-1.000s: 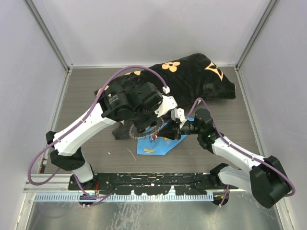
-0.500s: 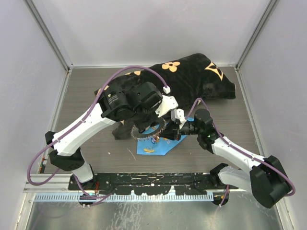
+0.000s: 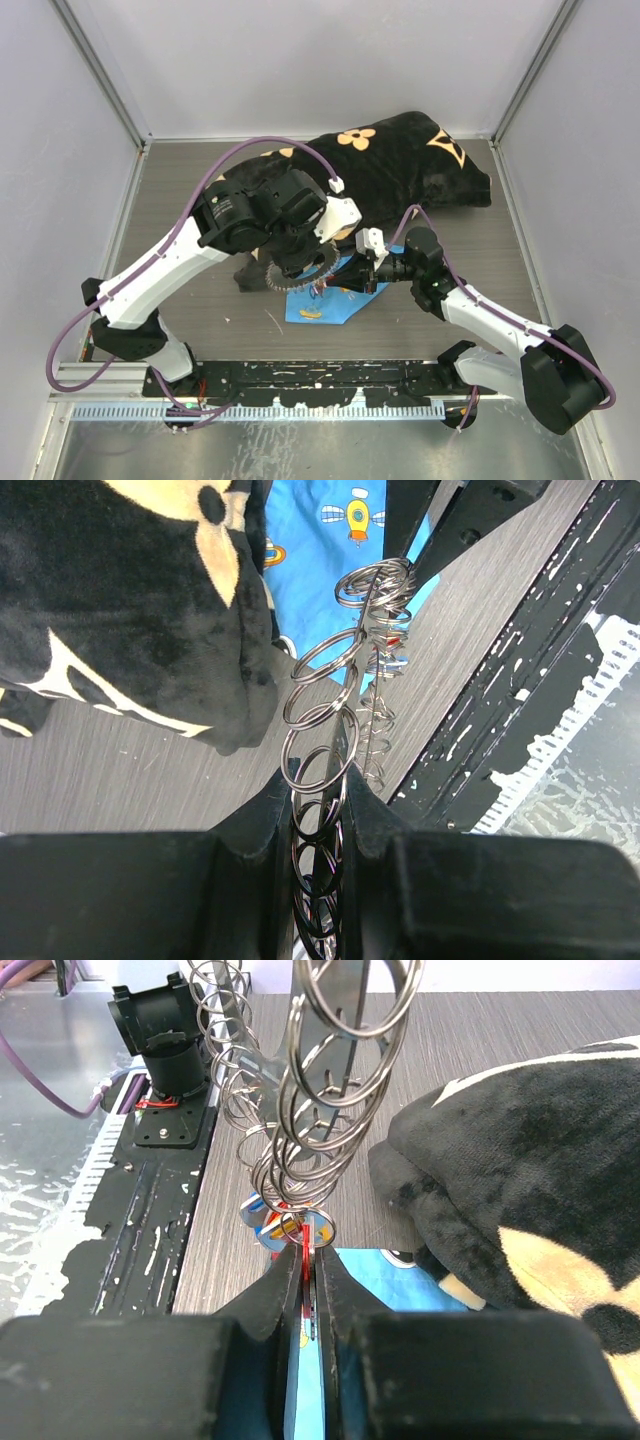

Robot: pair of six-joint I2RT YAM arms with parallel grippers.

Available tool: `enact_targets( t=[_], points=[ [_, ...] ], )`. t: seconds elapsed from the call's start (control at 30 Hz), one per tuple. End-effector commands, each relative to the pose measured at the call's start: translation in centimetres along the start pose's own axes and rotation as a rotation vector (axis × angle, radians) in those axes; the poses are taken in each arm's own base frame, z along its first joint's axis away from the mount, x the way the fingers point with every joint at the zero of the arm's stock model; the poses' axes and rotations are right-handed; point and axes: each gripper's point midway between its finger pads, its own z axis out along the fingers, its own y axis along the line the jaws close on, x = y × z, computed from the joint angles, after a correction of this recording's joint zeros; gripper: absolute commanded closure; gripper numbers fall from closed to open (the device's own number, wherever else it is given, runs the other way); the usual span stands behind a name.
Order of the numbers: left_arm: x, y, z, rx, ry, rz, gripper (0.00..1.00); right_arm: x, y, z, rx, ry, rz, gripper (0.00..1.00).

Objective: Remove the keys from the keyring
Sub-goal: Pick up the key from the keyring.

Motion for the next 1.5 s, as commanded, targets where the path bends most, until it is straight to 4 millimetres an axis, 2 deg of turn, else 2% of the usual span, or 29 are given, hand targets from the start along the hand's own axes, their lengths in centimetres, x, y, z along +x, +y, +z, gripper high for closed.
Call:
enact_targets(
  t=[0.0, 0.13, 0.5, 0.7, 0.9, 0.97, 1.0, 1.07, 1.2, 1.3, 1.33, 1.4, 1.47],
  points=[
    [-1.5, 0.4, -1.9, -0.002, -0.119, -0.026, 1.00, -0.8, 0.1, 0.2, -0.019, -0.015, -0.043, 0.90],
    [-1.4, 0.5, -1.9, -0.005, -0.120, -0.029, 1.00, -0.8, 0.1, 0.2, -0.028, -0.006, -0.045, 0.99],
    [-0.3, 1.6, -0.9, -0.034, -0.111, -0.061, 1.00, 0.2, -0.5, -0.2, -0.028, 0.113, -0.078, 0.99],
    [0.3, 1.9, 0.8, -0.045, -0.145, -0.123, 1.00, 1.0, -2.0, -0.7, 0.037, 0.233, -0.099, 0.99],
    [0.8, 0.9, 4.3, -0.019, -0.258, -0.258, 1.00, 2.1, -4.1, -1.9, 0.132, 0.379, -0.130, 0.99],
    [0.0, 0.7, 5.0, -0.013, -0.354, -0.317, 1.00, 2.3, -4.8, -2.5, 0.175, 0.424, -0.146, 0.99],
    [-0.1, 0.6, 5.1, -0.009, -0.393, -0.345, 1.00, 2.3, -5.1, -2.8, 0.192, 0.444, -0.157, 0.99],
    [0.3, 0.5, 6.4, -0.011, -0.447, -0.416, 1.00, 2.1, -5.5, -3.4, 0.223, 0.470, -0.184, 0.99],
    [-0.4, 0.4, 7.0, 0.017, -0.645, -0.548, 1.00, 1.8, -5.9, -4.6, 0.265, 0.517, -0.238, 0.99],
    [-0.5, 0.4, 7.4, 0.043, -0.753, -0.640, 0.99, 0.8, -6.5, -5.7, 0.313, 0.549, -0.299, 0.99],
    [-0.5, 0.2, 7.5, 0.059, -0.781, -0.658, 0.91, 0.5, -6.6, -6.0, 0.323, 0.566, -0.320, 0.99],
    [-0.3, -0.2, 7.6, 0.090, -0.820, -0.673, 0.61, -0.3, -7.0, -6.8, 0.340, 0.611, -0.363, 0.99],
    [0.5, -0.2, 7.7, 0.091, -0.831, -0.700, 0.41, -1.6, -7.3, -7.5, 0.348, 0.659, -0.401, 0.99]
  ],
)
